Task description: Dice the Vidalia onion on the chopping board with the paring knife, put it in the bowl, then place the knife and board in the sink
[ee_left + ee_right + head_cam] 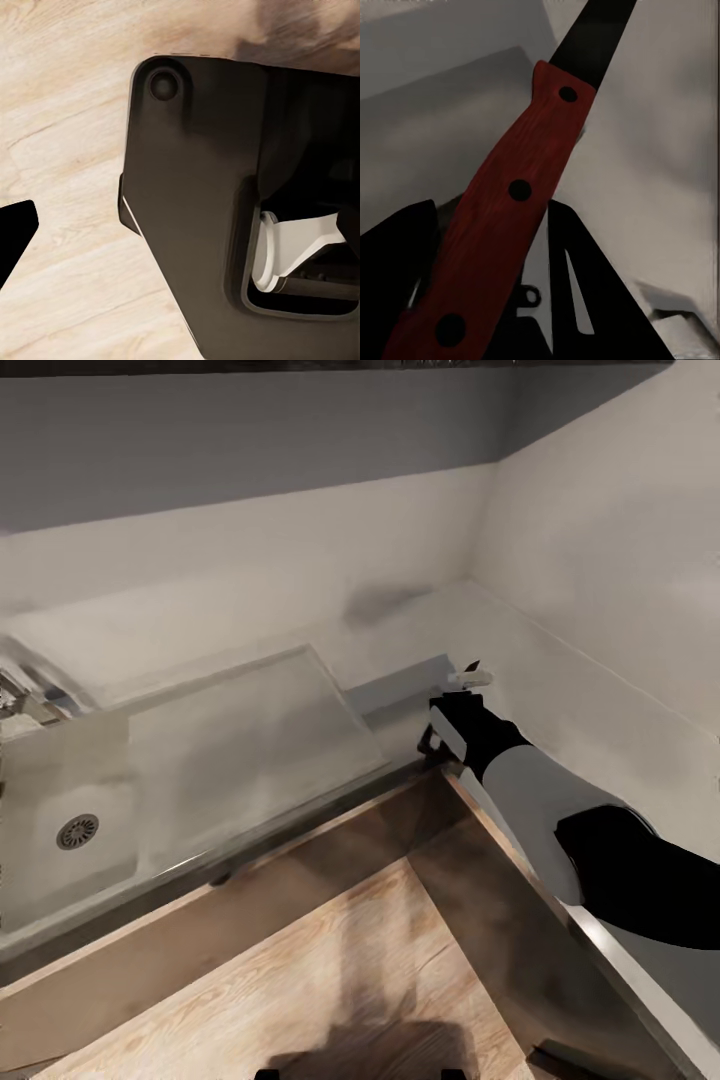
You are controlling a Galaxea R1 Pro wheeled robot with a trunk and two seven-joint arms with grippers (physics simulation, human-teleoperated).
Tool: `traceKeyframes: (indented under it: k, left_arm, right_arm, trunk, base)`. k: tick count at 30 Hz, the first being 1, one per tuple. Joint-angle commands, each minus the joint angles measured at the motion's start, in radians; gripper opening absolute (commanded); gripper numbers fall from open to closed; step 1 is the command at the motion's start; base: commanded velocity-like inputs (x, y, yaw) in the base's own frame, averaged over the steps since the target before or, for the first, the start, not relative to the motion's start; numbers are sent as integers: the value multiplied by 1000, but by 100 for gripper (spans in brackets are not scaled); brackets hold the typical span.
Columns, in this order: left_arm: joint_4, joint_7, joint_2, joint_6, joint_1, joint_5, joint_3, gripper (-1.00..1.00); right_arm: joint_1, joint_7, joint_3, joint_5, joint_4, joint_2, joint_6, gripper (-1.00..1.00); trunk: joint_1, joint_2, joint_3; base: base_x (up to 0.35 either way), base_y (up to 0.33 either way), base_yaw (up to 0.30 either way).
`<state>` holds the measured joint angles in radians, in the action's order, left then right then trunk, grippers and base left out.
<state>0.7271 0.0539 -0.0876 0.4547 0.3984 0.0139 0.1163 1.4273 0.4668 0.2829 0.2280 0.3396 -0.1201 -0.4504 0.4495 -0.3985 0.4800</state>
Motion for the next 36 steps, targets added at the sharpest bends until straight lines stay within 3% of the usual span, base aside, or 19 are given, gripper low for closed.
traceKeyframes:
  k: [1,9,28,32,36]
  left_arm:
    - [2,6,-1,1,0,1,5,100]
    - [2,6,-1,1,0,1,5,100]
    - [14,6,0,3,0,1,4,100]
    - [4,6,0,2,0,0,6,100]
    - [6,6,0,1,0,0,7,100]
  right_arm:
    - [1,7,9,9,1,1,-5,-100]
    - [1,7,9,10,4,-1,-5,-100]
    - [1,7,9,13,14,-4,-5,-100]
    - [1,7,9,13,87,-10,-6,-100]
    - [0,8,9,13,218,-51,-26,-100]
  trunk:
    - [0,-2,0]
    - [0,-2,-13]
    - [0,-2,-43]
    - [0,-2,-49]
    - [0,-2,-55]
  base:
    - [-64,0,0]
    - [-53,0,0]
    - [-312,0,0]
    - [-326,0,0]
    - [-322,0,0]
